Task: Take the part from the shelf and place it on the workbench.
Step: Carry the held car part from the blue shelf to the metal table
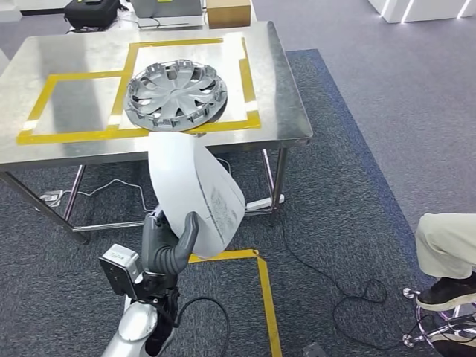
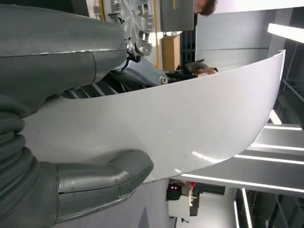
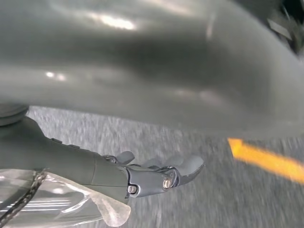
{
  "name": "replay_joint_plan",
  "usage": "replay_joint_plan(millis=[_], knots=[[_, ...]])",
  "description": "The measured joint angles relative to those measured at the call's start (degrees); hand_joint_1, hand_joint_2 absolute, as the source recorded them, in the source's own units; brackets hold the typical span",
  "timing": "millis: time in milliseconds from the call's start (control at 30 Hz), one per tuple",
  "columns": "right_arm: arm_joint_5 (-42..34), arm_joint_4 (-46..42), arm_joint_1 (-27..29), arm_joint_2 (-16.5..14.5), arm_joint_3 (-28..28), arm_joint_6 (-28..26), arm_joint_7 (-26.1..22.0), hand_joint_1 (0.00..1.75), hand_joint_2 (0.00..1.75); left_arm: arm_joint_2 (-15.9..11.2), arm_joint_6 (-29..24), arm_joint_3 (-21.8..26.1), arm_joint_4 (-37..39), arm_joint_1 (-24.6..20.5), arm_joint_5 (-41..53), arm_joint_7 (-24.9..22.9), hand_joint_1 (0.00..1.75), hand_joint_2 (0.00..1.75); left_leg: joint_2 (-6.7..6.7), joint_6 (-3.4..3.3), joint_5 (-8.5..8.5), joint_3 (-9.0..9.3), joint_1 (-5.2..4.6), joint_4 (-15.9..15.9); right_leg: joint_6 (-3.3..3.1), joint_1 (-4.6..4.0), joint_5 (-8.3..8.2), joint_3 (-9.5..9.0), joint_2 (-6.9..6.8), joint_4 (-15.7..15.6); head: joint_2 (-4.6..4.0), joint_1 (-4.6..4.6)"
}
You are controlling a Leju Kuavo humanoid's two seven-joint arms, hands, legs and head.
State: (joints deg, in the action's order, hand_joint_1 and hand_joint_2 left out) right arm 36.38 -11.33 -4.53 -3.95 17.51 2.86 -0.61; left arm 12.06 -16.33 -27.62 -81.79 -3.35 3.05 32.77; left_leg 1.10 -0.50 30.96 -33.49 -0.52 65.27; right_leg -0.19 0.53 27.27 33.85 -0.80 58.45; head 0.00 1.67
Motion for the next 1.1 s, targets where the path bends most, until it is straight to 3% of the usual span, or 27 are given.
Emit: replay_joint_plan(millis=[100,133,167,200,233,300,333,400,433,467,500,567,633,667,700,767,833,900,933,1000,1033,1100], knots=[[0.1,0.0,-0.2,0.0,0.0,0.0,0.0,0.00,0.00,-0.2,0.0,0.0,0.0,0.1,0.0,0.0,1.75,1.75,-0.43,0.81,4.20,-5.66,0.37,9.2,-0.30,-0.01,1.02,-1.03,-1.03,0.0,0.00,0.09],[0.1,0.0,-0.2,0.0,0.0,0.0,0.0,0.00,0.00,-0.3,0.0,0.0,0.0,0.2,0.0,0.0,1.75,1.75,-0.50,0.90,4.17,-6.70,0.43,10.2,-0.26,-0.01,1.42,-1.50,-1.49,0.0,0.00,0.10],[0.1,0.0,-0.1,0.0,0.0,0.0,0.0,0.00,0.00,-0.3,0.0,0.0,0.0,0.2,0.0,0.0,1.75,1.75,-0.67,0.87,2.81,-6.79,0.45,9.2,-0.20,-0.01,1.85,-2.06,-2.01,0.0,0.00,0.11],[0.2,0.0,-0.1,0.0,0.0,0.0,0.0,0.00,0.00,-0.4,0.0,0.0,0.0,0.3,0.0,0.0,1.75,1.75,-1.07,0.71,0.43,-5.92,0.43,6.3,-0.11,-0.02,2.30,-2.72,-2.54,0.0,0.00,0.11],[0.2,0.0,-0.1,0.0,0.0,0.0,0.0,0.00,0.00,-0.4,0.0,0.0,0.0,0.3,0.0,0.0,1.75,1.75,-2.35,0.37,-2.18,-4.58,0.25,2.4,0.04,-0.03,2.79,-3.18,-3.12,0.0,0.00,0.10],[0.2,0.0,-0.2,0.0,0.0,0.0,0.0,0.00,0.00,-0.3,0.0,0.0,0.0,0.2,0.0,0.0,1.75,1.75,-5.41,-0.47,-4.09,-2.68,-0.49,-3.6,0.64,-0.26,3.72,-4.15,-4.30,-0.2,0.00,0.15],[0.2,0.0,-0.2,0.0,0.0,0.0,0.0,0.00,0.00,-0.3,0.0,0.0,0.0,0.2,0.0,0.0,1.75,1.75,-6.35,-0.93,-4.10,-2.36,-0.79,-5.0,1.05,-0.42,3.97,-4.65,-4.99,-0.2,0.00,0.14],[0.3,0.0,-0.3,0.0,0.0,0.0,0.0,0.00,0.00,-0.2,0.0,0.0,0.0,0.2,0.0,0.0,1.75,1.75,-5.26,-1.77,-4.22,-2.07,-0.75,-5.7,2.01,-0.59,4.01,-5.58,-6.03,-0.1,0.00,0.12],[0.3,0.0,-0.3,0.0,0.0,0.0,0.0,0.00,0.00,-0.2,0.0,0.0,0.0,0.2,0.0,0.0,1.75,1.75,-4.34,-2.13,-4.44,-1.72,-0.54,-5.9,2.45,-0.52,4.12,-5.64,-5.56,0.5,0.00,-0.02],[0.3,0.0,-0.4,0.0,0.0,0.0,-0.1,0.00,0.00,-0.2,0.0,0.0,0.0,0.1,0.0,0.0,1.75,1.75,-3.48,-2.42,-4.53,-1.36,-0.33,-6.0,2.82,-0.36,4.52,-5.01,-4.25,1.7,0.00,-0.09],[0.4,0.0,-0.5,0.0,0.0,0.0,-0.1,0.00,0.00,-0.1,0.0,0.0,0.0,0.1,0.0,0.0,1.75,1.75,-2.65,-2.66,-4.49,-1.05,-0.13,-6.1,3.04,-0.18,5.39,-3.67,-2.67,4.1,0.00,-0.18],[0.4,0.0,-0.5,0.0,0.0,0.0,-0.2,0.00,0.00,0.1,0.1,0.0,0.0,0.0,0.0,0.0,1.75,1.75,-1.04,-3.00,-4.18,-0.82,0.05,-6.1,3.30,0.09,8.21,0.90,0.06,11.1,0.00,-0.28],[0.5,0.0,-0.2,0.0,0.0,0.1,-0.3,0.00,0.00,0.1,0.1,0.0,0.0,0.1,0.0,0.0,1.75,1.75,0.81,-3.08,-3.75,-0.40,0.10,-6.1,3.36,0.14,10.04,5.01,0.55,15.9,0.00,-0.30],[0.5,0.0,-0.1,0.0,0.0,0.1,-0.3,0.00,0.00,0.1,0.1,0.0,0.0,0.2,0.0,0.0,1.75,1.75,1.77,-2.99,-3.47,-0.01,0.12,-6.1,3.37,0.15,9.30,5.74,0.64,15.5,0.00,-0.30],[0.5,0.0,0.0,0.0,0.0,0.2,-0.4,0.00,0.00,0.1,0.1,0.0,0.0,0.3,0.0,0.0,1.75,1.75,2.73,-2.83,-3.15,0.51,0.16,-6.1,3.32,0.17,7.27,5.45,0.87,13.0,0.00,-0.30],[0.5,0.0,0.0,0.0,0.0,0.2,-0.6,0.00,0.00,0.1,0.1,0.0,0.0,0.3,0.0,0.0,1.75,1.75,4.26,-2.37,-2.41,1.52,0.24,-6.0,3.32,0.34,2.08,3.36,2.75,5.4,0.00,-0.30],[0.5,0.0,-0.1,0.0,0.0,0.2,-0.8,0.00,0.00,0.1,0.1,0.0,0.0,0.3,0.0,0.0,1.75,1.75,5.28,-1.77,-1.83,1.88,0.31,-6.0,2.65,0.36,0.54,1.86,4.39,1.0,0.00,-0.34],[0.5,0.1,-0.2,0.0,0.0,0.4,-0.9,0.00,0.00,0.0,0.1,0.0,0.0,0.3,0.0,0.0,1.75,1.75,5.84,-1.14,-1.76,2.00,0.31,-5.8,1.53,0.25,0.84,1.09,4.08,0.3,0.00,-0.37],[0.4,0.1,-0.2,0.0,0.0,0.5,-0.9,0.00,0.00,0.0,0.1,0.0,0.0,0.4,0.0,0.0,1.75,1.75,5.35,-0.85,-1.78,1.98,0.24,-5.2,1.11,0.31,0.40,0.48,3.78,0.1,0.00,-0.37],[0.3,0.1,-0.2,-0.1,0.0,0.6,-1.1,0.00,0.00,-0.1,0.1,0.0,0.0,0.2,0.0,0.0,1.75,1.75,2.70,-0.31,-1.10,0.54,0.06,-1.9,0.51,0.46,0.60,-0.76,3.16,-0.1,0.00,-0.14],[0.2,0.1,-0.2,-0.1,0.1,0.7,-1.2,0.00,0.00,-0.1,0.1,0.0,0.0,0.2,0.0,0.0,1.75,1.75,1.12,-0.01,0.02,-1.15,0.07,1.2,0.26,0.45,0.94,-1.18,2.84,-0.2,0.00,-0.02],[0.1,0.1,-0.1,-0.1,0.1,0.7,-1.3,0.00,0.00,-0.2,0.2,0.0,0.0,0.2,0.0,0.0,1.75,1.75,-0.33,0.43,3.00,-5.40,0.26,7.8,0.02,0.41,1.76,-1.98,2.19,-0.2,0.00,0.10]])
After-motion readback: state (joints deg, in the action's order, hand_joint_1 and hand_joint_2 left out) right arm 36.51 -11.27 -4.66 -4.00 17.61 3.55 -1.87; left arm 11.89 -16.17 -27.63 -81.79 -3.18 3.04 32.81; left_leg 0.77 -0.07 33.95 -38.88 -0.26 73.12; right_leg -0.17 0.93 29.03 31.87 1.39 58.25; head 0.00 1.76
